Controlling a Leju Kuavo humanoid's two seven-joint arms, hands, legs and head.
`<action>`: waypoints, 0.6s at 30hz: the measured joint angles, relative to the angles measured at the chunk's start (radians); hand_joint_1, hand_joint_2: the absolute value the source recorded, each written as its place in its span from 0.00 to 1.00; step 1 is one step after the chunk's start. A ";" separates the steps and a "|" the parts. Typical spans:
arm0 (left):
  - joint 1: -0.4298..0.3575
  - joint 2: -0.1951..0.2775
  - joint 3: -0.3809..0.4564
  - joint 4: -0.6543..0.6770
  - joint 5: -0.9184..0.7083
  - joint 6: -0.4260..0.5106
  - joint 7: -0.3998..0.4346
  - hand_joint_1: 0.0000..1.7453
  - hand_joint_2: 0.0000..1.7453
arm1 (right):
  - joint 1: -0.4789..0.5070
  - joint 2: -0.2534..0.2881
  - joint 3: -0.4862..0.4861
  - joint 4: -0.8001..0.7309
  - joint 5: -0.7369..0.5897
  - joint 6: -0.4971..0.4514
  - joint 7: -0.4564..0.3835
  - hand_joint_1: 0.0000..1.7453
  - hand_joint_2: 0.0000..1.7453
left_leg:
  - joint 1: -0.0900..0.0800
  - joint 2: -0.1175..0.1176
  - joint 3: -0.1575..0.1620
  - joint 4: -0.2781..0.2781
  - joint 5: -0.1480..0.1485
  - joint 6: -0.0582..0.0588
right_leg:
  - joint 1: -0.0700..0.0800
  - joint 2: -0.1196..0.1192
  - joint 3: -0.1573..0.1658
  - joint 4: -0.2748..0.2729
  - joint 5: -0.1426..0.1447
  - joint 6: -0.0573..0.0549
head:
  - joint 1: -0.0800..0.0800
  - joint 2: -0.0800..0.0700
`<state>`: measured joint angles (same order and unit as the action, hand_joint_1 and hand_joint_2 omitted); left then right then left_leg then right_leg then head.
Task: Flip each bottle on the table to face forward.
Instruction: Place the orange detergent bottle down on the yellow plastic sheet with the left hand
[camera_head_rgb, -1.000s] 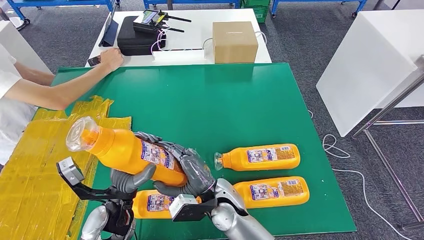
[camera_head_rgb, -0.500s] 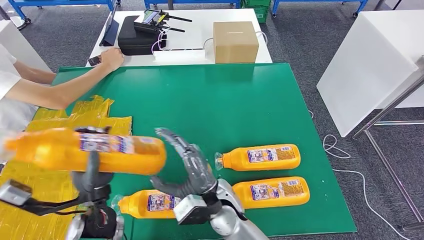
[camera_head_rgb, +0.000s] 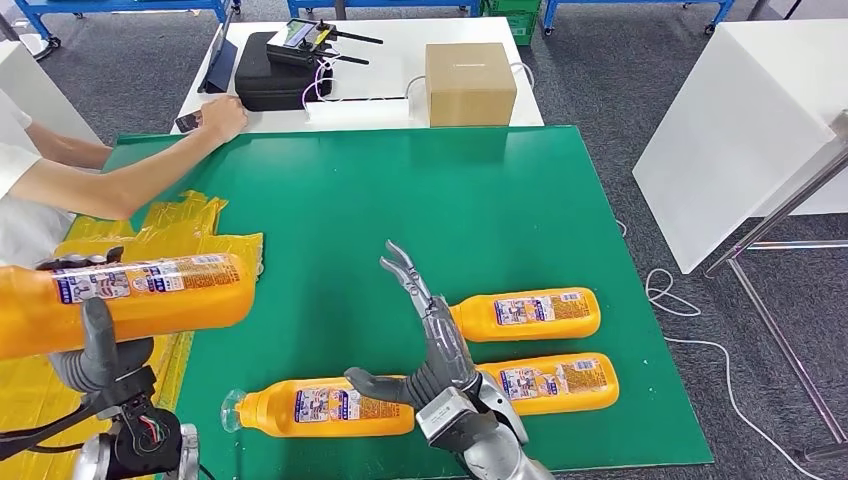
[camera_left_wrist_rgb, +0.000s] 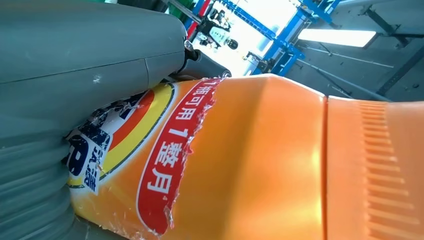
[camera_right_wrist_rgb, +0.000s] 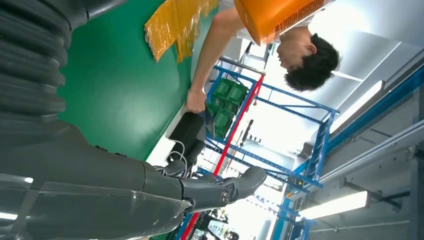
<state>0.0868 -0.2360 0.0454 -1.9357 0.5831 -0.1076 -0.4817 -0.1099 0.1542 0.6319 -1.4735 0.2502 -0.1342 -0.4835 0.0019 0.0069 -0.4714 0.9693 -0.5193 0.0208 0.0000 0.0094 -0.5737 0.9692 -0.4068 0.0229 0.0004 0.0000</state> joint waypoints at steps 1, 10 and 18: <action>0.000 0.000 0.002 0.000 -0.012 -0.003 -0.008 1.00 1.00 | 0.002 0.000 -0.002 -0.003 -0.013 0.012 0.000 0.00 1.00 | 0.000 0.000 0.000 0.000 0.000 0.000 | 0.000 0.000 0.000 0.000 0.000 0.000 | 0.000 0.000; -0.002 0.014 0.027 -0.015 -0.376 0.101 -0.113 1.00 1.00 | 0.068 -0.019 -0.069 -0.121 -0.098 0.126 -0.021 0.00 1.00 | 0.000 0.000 0.000 0.000 0.000 0.000 | 0.000 0.000 0.000 0.000 0.000 0.000 | 0.000 0.000; -0.047 0.093 -0.023 0.008 -1.121 0.468 -0.108 1.00 1.00 | 0.109 -0.041 -0.119 -0.228 -0.144 0.191 -0.045 0.00 1.00 | 0.000 0.000 0.001 0.000 0.000 0.000 | 0.000 0.000 0.000 0.000 0.000 0.000 | 0.000 0.000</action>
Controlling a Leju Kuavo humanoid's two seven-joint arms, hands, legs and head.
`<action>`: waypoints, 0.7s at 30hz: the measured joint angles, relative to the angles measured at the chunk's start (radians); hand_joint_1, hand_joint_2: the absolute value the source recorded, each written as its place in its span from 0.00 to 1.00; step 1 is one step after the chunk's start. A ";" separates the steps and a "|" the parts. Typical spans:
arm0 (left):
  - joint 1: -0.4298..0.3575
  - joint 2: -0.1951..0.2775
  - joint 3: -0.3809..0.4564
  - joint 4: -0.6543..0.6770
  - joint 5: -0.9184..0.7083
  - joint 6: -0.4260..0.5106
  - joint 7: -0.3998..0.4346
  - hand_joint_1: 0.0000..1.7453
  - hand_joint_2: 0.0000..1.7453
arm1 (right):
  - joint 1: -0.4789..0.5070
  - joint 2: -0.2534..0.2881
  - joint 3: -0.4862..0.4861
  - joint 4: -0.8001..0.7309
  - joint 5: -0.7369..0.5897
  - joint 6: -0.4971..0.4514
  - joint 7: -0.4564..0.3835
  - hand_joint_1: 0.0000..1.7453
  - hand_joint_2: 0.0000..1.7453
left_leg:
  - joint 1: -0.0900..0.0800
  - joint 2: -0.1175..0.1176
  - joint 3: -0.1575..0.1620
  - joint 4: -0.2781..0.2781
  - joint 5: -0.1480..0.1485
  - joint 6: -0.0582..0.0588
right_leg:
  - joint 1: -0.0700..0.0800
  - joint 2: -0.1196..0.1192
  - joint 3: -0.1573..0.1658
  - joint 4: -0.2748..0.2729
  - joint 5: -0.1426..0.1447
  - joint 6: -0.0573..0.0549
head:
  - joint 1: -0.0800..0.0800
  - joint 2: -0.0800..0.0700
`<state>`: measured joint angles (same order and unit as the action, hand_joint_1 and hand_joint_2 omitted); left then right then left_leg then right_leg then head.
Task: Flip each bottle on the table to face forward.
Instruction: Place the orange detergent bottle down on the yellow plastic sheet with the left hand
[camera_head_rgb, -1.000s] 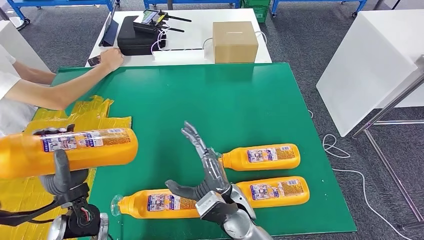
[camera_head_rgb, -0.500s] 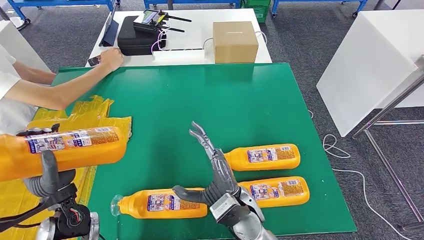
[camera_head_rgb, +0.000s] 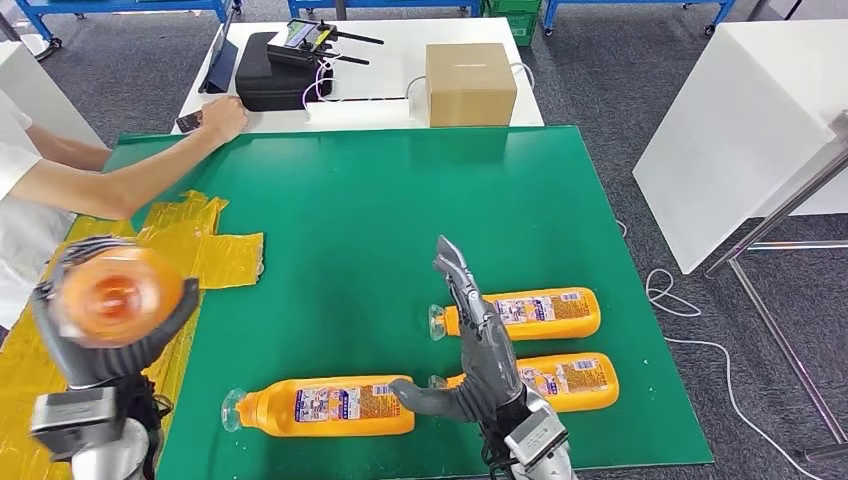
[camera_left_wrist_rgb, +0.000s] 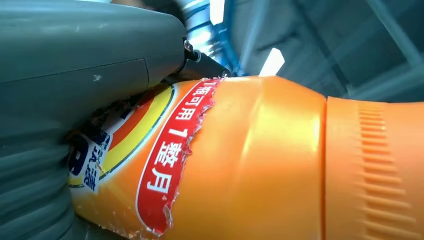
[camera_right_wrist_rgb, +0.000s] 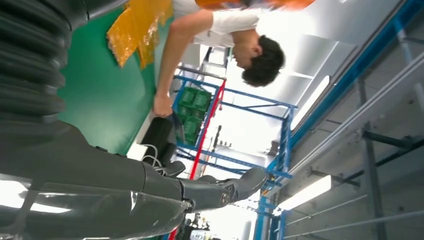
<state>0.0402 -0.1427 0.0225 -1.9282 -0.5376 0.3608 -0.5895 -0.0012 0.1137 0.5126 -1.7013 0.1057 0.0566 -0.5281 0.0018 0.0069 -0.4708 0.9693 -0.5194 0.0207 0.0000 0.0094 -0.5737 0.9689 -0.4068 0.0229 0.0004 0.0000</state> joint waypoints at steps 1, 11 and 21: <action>-0.008 0.012 -0.014 0.010 -0.086 0.030 0.022 1.00 1.00 | 0.001 -0.002 -0.005 -0.009 -0.009 0.010 0.000 0.00 1.00 | 0.000 0.000 0.000 0.000 0.000 0.000 | 0.000 0.000 0.000 0.000 0.000 0.000 | 0.000 0.000; -0.093 0.156 -0.151 0.223 -0.643 0.129 0.282 1.00 1.00 | 0.017 -0.021 -0.037 -0.068 -0.041 0.054 0.000 0.00 1.00 | 0.000 0.000 0.000 0.000 0.000 0.000 | 0.000 0.000 0.000 0.000 0.000 0.000 | 0.000 0.000; -0.190 0.254 -0.228 0.451 -0.870 0.095 0.416 1.00 1.00 | 0.023 -0.032 -0.045 -0.080 -0.056 0.076 -0.002 0.00 1.00 | 0.000 0.000 0.000 0.000 0.000 0.000 | 0.000 0.000 0.000 0.000 0.000 0.000 | 0.000 0.000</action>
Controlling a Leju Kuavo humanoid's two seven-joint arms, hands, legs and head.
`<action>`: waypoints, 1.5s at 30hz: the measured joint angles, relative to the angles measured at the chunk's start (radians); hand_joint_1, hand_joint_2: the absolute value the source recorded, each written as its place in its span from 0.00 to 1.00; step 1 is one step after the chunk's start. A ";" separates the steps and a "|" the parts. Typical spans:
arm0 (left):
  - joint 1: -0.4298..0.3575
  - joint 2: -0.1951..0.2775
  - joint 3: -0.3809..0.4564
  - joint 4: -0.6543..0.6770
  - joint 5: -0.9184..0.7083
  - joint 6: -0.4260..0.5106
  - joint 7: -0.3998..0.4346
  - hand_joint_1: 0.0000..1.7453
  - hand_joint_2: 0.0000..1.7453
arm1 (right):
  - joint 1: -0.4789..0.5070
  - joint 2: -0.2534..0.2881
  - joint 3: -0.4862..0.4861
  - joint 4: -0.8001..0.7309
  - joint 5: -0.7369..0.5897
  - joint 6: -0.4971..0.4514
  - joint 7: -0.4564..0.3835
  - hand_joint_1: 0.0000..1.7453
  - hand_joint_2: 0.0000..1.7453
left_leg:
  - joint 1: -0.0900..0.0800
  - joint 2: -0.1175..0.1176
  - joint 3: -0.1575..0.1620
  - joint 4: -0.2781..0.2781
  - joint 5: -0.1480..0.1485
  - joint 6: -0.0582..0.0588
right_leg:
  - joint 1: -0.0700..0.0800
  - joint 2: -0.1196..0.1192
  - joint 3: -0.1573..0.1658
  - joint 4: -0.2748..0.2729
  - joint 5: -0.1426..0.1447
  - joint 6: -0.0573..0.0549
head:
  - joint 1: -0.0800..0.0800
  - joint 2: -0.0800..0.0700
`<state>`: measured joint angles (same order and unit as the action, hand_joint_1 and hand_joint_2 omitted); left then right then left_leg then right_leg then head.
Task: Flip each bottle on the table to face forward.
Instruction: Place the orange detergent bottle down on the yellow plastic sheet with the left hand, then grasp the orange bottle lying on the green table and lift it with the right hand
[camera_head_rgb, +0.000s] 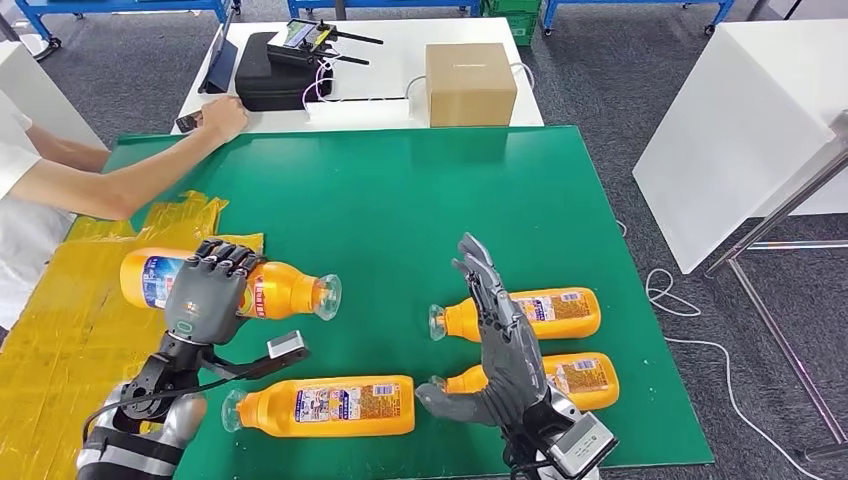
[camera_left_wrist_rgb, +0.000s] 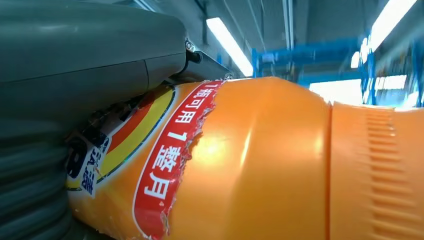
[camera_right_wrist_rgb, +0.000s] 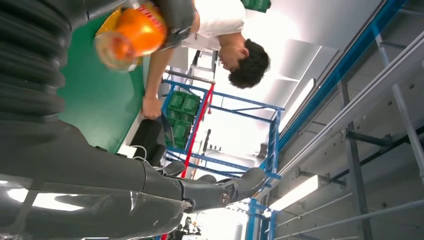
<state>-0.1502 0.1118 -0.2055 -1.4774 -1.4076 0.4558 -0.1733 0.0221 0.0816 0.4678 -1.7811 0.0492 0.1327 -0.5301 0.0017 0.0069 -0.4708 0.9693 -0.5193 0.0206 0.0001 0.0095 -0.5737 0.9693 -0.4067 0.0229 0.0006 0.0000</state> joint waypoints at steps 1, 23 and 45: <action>-0.018 0.008 -0.008 0.038 -0.013 -0.014 0.015 1.00 1.00 | 0.000 0.000 0.000 0.000 -0.001 0.002 0.000 0.00 1.00 | 0.000 0.000 0.000 0.000 0.000 0.000 | 0.000 0.000 0.000 0.000 0.000 0.000 | 0.000 0.000; -0.267 0.047 0.045 0.601 0.007 -0.094 0.181 1.00 1.00 | 0.000 0.009 -0.002 0.000 0.022 0.009 0.037 0.00 1.00 | 0.001 0.000 -0.001 0.000 0.000 0.000 | 0.000 0.000 0.000 0.001 0.000 0.000 | 0.000 0.000; -0.315 0.041 0.099 0.718 0.009 -0.089 0.181 0.10 1.00 | 0.001 0.011 -0.002 0.001 0.031 0.001 0.041 0.00 1.00 | 0.001 0.000 -0.001 0.000 0.000 0.000 | 0.000 0.000 0.000 0.001 0.000 0.000 | 0.000 0.000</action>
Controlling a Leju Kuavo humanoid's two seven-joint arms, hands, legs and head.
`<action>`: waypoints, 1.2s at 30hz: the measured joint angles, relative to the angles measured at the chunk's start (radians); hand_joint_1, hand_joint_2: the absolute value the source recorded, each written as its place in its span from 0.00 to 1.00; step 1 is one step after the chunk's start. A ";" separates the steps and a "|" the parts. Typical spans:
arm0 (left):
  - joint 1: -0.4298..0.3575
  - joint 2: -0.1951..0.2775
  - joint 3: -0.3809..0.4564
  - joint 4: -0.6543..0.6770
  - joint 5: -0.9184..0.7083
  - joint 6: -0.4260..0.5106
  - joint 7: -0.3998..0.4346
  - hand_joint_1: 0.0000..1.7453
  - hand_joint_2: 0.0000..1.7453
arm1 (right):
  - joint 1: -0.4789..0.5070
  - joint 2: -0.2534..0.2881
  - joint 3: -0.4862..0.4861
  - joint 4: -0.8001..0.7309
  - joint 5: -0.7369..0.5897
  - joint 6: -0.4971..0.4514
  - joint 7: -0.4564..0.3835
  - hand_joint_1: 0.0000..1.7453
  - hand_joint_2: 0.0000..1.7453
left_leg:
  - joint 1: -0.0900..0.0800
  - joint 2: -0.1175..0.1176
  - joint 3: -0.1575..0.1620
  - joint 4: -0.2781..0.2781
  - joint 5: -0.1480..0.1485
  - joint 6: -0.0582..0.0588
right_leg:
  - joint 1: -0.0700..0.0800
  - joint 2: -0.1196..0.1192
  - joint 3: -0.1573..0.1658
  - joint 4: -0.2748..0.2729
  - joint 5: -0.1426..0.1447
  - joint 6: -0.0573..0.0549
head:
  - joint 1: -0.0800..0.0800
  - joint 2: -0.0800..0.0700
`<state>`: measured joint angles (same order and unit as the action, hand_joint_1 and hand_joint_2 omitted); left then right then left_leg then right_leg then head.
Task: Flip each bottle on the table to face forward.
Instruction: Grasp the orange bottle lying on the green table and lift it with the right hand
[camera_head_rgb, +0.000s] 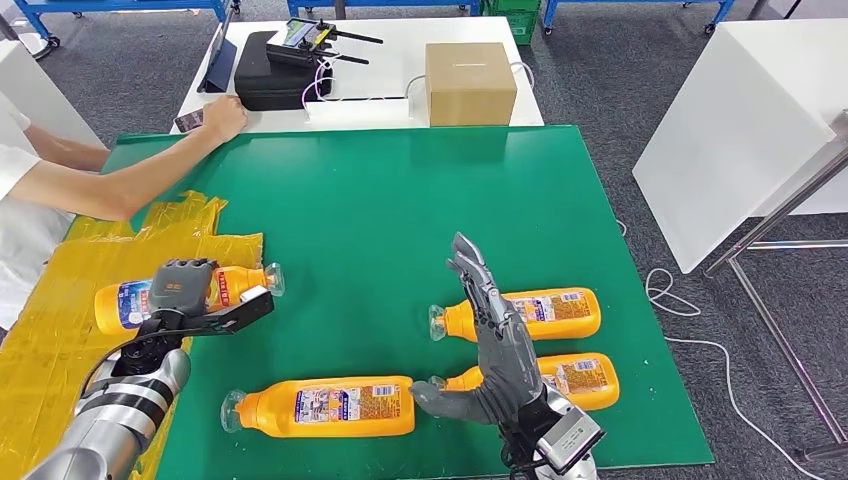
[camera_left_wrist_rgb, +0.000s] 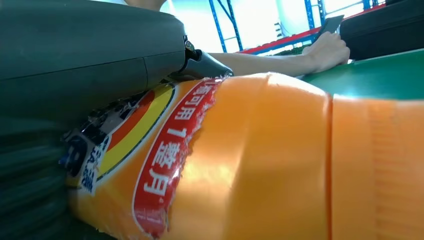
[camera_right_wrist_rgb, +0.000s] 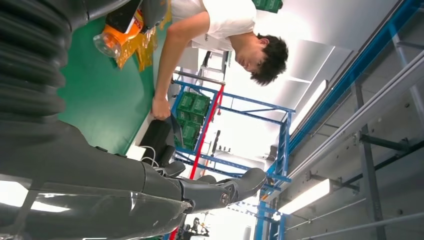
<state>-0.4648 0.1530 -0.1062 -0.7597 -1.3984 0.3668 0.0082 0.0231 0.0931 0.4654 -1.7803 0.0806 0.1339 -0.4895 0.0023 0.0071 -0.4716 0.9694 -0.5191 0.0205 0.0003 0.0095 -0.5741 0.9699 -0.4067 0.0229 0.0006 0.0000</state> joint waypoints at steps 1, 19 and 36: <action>-0.002 0.000 0.001 0.004 0.002 -0.003 -0.004 0.01 1.00 | 0.000 0.000 0.000 0.000 0.000 -0.001 0.000 0.00 1.00 | 0.000 0.000 0.000 0.000 0.000 0.000 | 0.000 0.000 0.000 0.000 0.000 0.000 | 0.000 0.000; -0.025 -0.016 0.025 0.058 0.018 -0.032 0.023 0.00 1.00 | 0.004 0.005 -0.026 0.001 0.005 -0.017 0.016 0.00 1.00 | 0.000 -0.001 0.001 0.000 0.001 -0.001 | 0.000 0.000 0.001 0.001 0.000 0.000 | 0.000 0.000; -0.028 -0.023 0.035 0.064 0.010 -0.035 0.053 0.00 1.00 | 0.006 0.007 -0.035 0.001 0.005 -0.018 0.017 0.00 1.00 | 0.000 -0.001 0.002 0.000 0.001 -0.001 | 0.000 0.000 0.001 0.001 0.000 0.000 | 0.000 0.000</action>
<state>-0.4929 0.1302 -0.0713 -0.6958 -1.3887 0.3315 0.0611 0.0287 0.1005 0.4303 -1.7796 0.0858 0.1163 -0.4727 0.0022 0.0066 -0.4699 0.9693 -0.5183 0.0194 0.0000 0.0093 -0.5730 0.9709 -0.4066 0.0228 0.0005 0.0000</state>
